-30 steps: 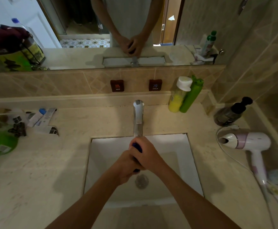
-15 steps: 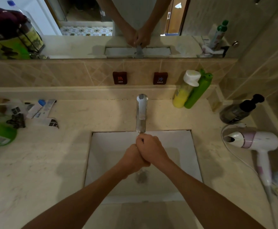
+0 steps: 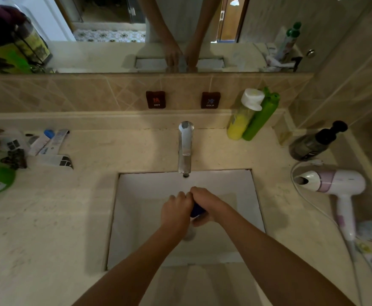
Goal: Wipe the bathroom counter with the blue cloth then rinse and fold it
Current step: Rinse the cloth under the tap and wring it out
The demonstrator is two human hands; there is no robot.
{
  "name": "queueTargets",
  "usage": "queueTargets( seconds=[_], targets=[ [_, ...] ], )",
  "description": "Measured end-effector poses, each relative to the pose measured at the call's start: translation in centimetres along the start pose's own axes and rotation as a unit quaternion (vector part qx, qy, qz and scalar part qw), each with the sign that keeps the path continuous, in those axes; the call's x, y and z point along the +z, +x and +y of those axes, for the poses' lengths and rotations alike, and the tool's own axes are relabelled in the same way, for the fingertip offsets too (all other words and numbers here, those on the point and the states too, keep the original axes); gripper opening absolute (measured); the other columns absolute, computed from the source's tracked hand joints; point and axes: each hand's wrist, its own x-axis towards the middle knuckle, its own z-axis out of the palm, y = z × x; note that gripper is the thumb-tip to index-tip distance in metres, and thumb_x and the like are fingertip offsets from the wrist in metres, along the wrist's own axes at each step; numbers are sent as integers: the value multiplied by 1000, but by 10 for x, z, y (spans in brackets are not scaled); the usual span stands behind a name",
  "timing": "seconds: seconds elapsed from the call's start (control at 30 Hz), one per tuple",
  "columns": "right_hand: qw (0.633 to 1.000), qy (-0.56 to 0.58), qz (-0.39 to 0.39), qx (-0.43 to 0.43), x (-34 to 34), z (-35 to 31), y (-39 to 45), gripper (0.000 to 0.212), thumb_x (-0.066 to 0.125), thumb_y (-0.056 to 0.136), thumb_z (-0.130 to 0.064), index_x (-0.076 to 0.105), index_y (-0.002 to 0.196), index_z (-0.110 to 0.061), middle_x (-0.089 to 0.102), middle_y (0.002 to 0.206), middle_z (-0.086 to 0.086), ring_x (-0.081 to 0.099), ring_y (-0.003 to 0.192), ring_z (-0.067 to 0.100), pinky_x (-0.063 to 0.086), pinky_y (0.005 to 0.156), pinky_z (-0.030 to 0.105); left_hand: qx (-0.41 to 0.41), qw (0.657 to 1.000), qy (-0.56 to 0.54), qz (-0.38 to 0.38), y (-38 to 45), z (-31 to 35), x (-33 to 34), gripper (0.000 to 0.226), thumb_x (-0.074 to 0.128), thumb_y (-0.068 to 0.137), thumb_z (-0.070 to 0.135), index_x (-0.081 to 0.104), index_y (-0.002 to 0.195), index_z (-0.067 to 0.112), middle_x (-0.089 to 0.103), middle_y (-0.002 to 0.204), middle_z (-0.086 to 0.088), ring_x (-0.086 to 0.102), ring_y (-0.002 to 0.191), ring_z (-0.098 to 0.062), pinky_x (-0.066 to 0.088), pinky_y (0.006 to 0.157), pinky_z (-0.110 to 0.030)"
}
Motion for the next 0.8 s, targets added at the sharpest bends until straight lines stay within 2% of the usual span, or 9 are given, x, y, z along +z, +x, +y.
queueTargets(
  seconds=[0.1,0.27,0.37,0.47,0.53,0.6,0.67,0.73,0.8],
  targets=[
    [985,148,-41,80,-9,3,-4,49,47,98,-54,65,102,-8,72,97,13,71,92,28,63,67,37,51,997,48,-34,0,6,-3,24,77,79,18,61,95,10,65,82,-8,67,67,-24,50,55,-32],
    [982,163,-9,95,-7,9,-6,30,51,89,-43,56,78,-16,59,63,3,55,52,13,38,42,19,77,992,96,14,7,6,-10,15,54,96,10,55,111,7,63,103,-10,67,88,-26,46,69,-31],
    [986,155,41,55,0,4,-5,32,49,92,-36,51,69,-13,50,53,3,41,41,12,29,44,20,35,997,61,23,7,8,-19,17,54,96,12,56,113,10,67,104,-7,68,91,-25,46,71,-31],
    [988,101,114,-9,6,-2,-4,31,45,96,-24,48,68,-9,51,62,7,43,52,18,30,53,25,-14,1000,-22,2,10,5,-20,12,56,92,12,61,102,14,68,95,-4,69,85,-22,54,71,-32],
    [984,40,152,-82,7,2,-1,32,48,92,-23,47,63,-10,51,61,5,46,56,20,32,57,29,-48,990,-117,-58,16,2,-19,10,62,86,16,65,95,13,63,83,0,66,77,-18,56,71,-31],
    [976,-13,169,-136,7,11,-2,34,51,90,-23,46,58,-11,49,57,4,45,55,20,32,56,31,-41,970,-184,-151,19,3,-22,16,68,81,16,69,95,8,58,80,0,63,78,-17,51,70,-27],
    [967,-42,173,-181,5,14,-5,35,52,89,-20,46,57,-9,46,54,3,42,52,18,30,53,30,-60,939,-286,-183,17,3,-25,1,69,76,4,68,77,4,59,70,-2,61,67,-15,46,60,-22],
    [951,-81,183,-238,2,13,-9,37,52,88,-17,43,53,-10,42,51,5,36,50,17,28,51,31,-82,894,-404,-173,4,5,-35,31,60,72,-12,51,50,9,50,45,5,46,45,-10,35,43,-15],
    [922,-145,187,-306,0,11,-16,42,48,86,-25,35,48,-14,42,50,9,34,48,17,30,51,35,-107,845,-488,-188,-11,5,-46,44,53,68,-19,43,40,12,40,32,9,35,33,-7,25,35,-14]
  ],
)
